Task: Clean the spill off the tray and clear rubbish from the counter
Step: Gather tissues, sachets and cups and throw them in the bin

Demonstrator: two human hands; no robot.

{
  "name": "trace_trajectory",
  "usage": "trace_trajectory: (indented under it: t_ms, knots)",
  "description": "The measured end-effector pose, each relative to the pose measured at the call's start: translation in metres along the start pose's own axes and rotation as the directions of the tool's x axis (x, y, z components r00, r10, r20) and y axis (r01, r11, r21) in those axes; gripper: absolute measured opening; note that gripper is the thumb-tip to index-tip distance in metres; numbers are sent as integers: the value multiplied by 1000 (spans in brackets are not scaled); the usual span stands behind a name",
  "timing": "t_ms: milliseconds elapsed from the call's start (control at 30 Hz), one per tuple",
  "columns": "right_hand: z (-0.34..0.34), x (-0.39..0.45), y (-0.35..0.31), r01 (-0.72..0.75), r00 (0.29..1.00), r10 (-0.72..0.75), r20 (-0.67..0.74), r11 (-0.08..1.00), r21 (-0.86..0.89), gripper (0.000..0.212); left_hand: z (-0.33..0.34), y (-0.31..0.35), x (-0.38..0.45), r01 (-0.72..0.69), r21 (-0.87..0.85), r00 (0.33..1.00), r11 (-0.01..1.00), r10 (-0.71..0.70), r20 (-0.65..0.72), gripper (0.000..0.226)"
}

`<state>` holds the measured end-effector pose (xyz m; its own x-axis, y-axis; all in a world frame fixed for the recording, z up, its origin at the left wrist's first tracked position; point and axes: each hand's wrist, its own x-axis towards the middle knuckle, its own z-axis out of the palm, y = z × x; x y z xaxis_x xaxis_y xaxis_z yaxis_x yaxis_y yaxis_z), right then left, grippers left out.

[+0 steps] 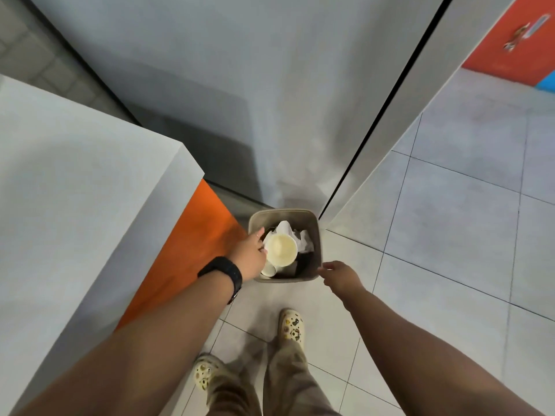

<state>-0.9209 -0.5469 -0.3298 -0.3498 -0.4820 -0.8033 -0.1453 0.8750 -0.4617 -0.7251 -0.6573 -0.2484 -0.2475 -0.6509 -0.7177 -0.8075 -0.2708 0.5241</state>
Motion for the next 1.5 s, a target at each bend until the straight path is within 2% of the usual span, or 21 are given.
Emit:
trace_trajectory:
  t_ms: [67,167,300,433,533,633,767,933,1067,1200,1300,1500]
  knots:
    - [-3,-1,0,9,1000,-9,13,1000,-22,24,6,-1,1,22,37,998,999,-24,56,65]
    - [-3,2,-4,40,999,-37,37,997,-63,27,3,-7,-6,15,102,998,995,-22,63,65]
    - [3,-10,-28,112,992,-107,62,989,-98,29,-19,-14,-24,75,74,997,994,-74,-8,67]
    - [16,-21,-56,196,976,-180,125,972,-131,31,-39,-21,-39,66,89,995,994,-60,-76,66]
    - [26,-32,-79,271,953,-244,179,952,-144,21,-50,-21,-52,50,73,993,996,-42,-112,65]
    - [39,-54,-105,394,907,-368,206,913,-104,4,-61,-19,-74,7,23,987,1000,-3,-162,63]
    - [51,-89,-139,486,842,-484,240,872,53,6,-73,-13,-104,-82,28,966,996,87,-242,58]
    - [70,-142,-184,606,710,-620,335,780,159,9,-100,-10,-150,-174,-23,900,985,149,-411,48]
    - [83,-172,-210,676,628,-692,355,711,191,15,-118,-17,-182,-232,-180,831,956,98,-548,42]
    - [100,-207,-232,711,585,-738,336,666,225,15,-138,-42,-213,-252,-270,768,929,22,-640,34]
    - [128,-232,-244,737,536,-750,387,639,218,13,-157,-77,-241,-266,-322,707,909,-43,-706,31]
    - [188,-272,-255,745,490,-731,475,634,207,10,-187,-150,-283,-260,-393,639,882,-148,-755,29]
